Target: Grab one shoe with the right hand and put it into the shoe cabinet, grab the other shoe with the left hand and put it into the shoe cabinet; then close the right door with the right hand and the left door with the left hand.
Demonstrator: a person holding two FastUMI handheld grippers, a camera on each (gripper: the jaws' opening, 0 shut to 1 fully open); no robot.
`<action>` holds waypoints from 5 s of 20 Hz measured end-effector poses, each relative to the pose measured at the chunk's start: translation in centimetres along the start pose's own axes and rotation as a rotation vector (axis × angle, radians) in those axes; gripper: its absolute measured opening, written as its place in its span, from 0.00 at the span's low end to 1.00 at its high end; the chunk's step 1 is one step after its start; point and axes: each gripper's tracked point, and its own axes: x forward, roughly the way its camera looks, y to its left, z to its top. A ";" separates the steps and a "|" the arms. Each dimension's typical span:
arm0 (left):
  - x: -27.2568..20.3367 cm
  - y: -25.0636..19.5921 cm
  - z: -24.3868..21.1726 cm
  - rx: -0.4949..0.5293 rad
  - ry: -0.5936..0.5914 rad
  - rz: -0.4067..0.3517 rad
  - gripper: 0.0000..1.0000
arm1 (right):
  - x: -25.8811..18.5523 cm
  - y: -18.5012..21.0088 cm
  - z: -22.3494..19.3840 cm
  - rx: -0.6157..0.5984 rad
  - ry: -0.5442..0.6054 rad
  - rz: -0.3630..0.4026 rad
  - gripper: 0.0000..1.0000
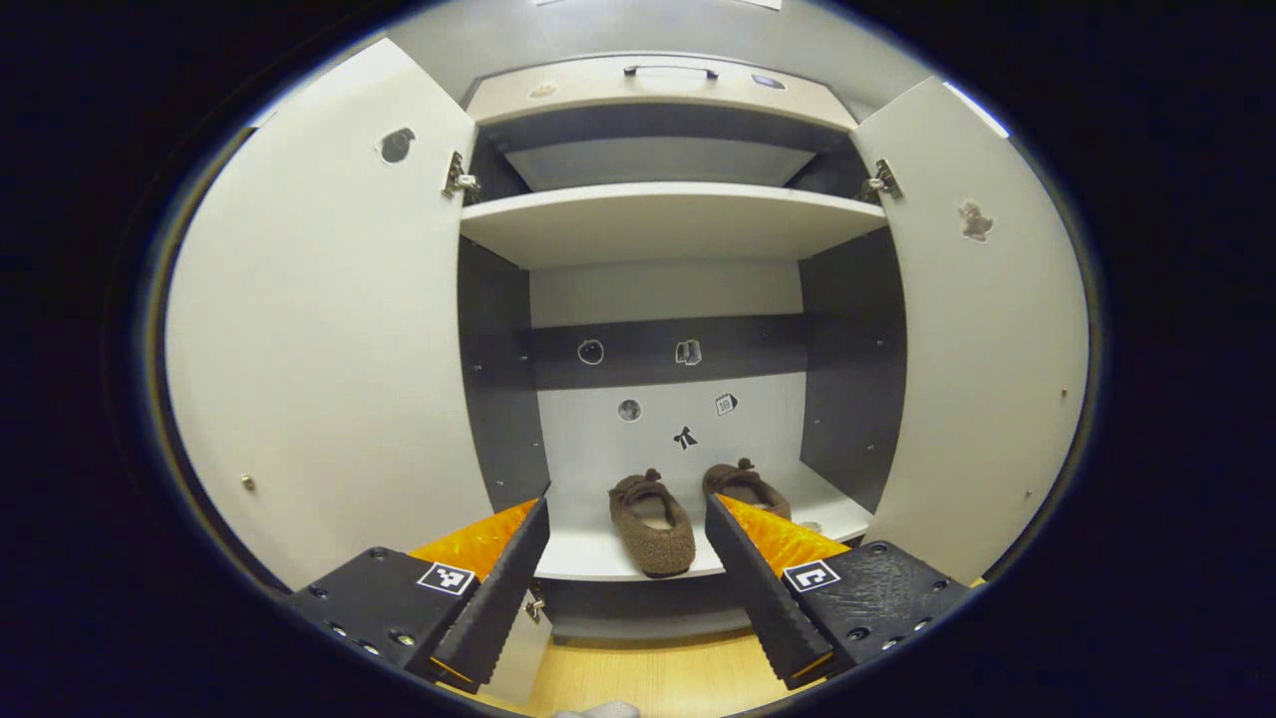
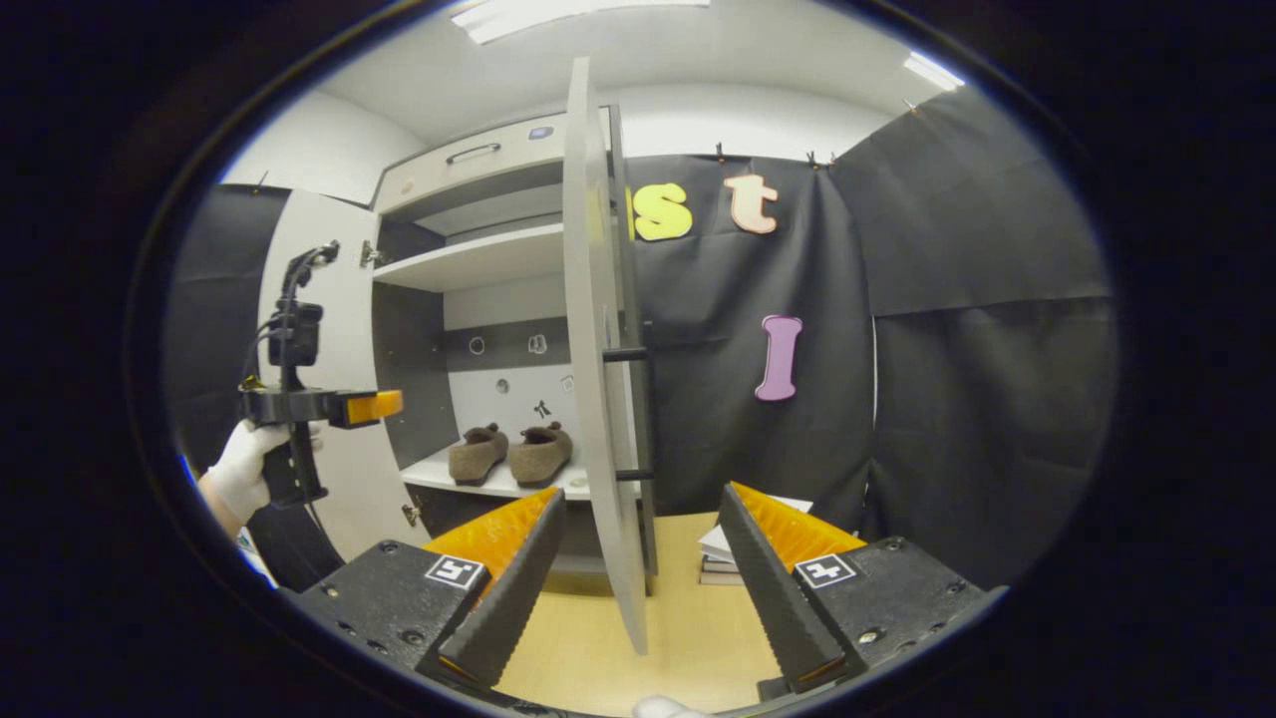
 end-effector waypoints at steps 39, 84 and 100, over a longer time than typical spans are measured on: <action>-19.8 1.7 -8.4 -0.076 0.045 0.073 0.95 | 8.7 -5.0 5.1 -0.079 -0.003 -0.144 0.93; -5.6 29.5 -4.9 -0.029 -0.037 0.283 0.95 | -7.2 9.7 -7.2 -0.026 0.201 -0.046 0.99; -5.7 23.0 -3.3 0.012 -0.068 0.204 0.86 | -8.4 9.6 -6.2 -0.036 0.191 -0.001 0.99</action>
